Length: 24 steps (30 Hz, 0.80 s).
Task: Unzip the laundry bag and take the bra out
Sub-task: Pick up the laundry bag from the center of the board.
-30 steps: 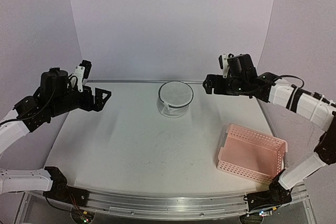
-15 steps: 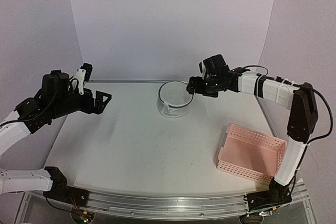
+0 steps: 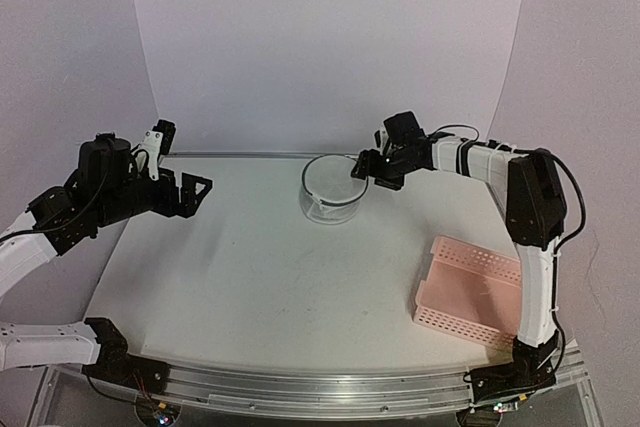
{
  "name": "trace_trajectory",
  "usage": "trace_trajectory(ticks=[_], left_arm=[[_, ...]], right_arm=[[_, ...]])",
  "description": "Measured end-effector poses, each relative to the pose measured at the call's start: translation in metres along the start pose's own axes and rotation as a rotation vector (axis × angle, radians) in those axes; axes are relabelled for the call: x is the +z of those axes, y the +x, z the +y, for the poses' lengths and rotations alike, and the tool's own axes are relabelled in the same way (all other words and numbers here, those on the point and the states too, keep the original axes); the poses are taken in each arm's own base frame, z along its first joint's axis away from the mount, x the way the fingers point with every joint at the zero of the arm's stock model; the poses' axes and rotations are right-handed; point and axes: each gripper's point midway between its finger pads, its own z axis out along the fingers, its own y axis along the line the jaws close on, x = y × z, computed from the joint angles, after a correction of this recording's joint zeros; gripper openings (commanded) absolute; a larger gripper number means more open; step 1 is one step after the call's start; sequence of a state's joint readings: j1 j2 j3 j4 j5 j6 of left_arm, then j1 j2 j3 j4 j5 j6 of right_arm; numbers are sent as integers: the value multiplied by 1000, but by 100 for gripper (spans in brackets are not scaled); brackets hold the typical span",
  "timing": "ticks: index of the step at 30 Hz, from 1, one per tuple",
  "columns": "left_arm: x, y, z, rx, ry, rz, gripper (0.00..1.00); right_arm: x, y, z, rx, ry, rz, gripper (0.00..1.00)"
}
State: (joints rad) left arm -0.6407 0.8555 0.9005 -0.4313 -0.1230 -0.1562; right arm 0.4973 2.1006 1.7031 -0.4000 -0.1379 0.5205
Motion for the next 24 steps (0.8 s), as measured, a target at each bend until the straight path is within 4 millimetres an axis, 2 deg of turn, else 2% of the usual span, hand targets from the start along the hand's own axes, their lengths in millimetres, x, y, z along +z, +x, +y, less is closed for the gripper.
trace_trajectory(ticks=[5, 10, 13, 17, 24], left_arm=[[0, 0, 0, -1, 0, 0, 100], [0, 0, 0, -9, 1, 1, 100], [2, 2, 0, -29, 0, 8, 100], [8, 7, -3, -74, 10, 33, 100], [23, 22, -13, -144, 53, 104, 99]], right_arm=[[19, 5, -1, 38, -67, 40, 60], [24, 10, 4, 53, -116, 66, 46], [24, 8, 11, 55, -149, 60, 30], [23, 7, 16, 57, -180, 59, 0], [26, 25, 20, 71, -248, 92, 0]])
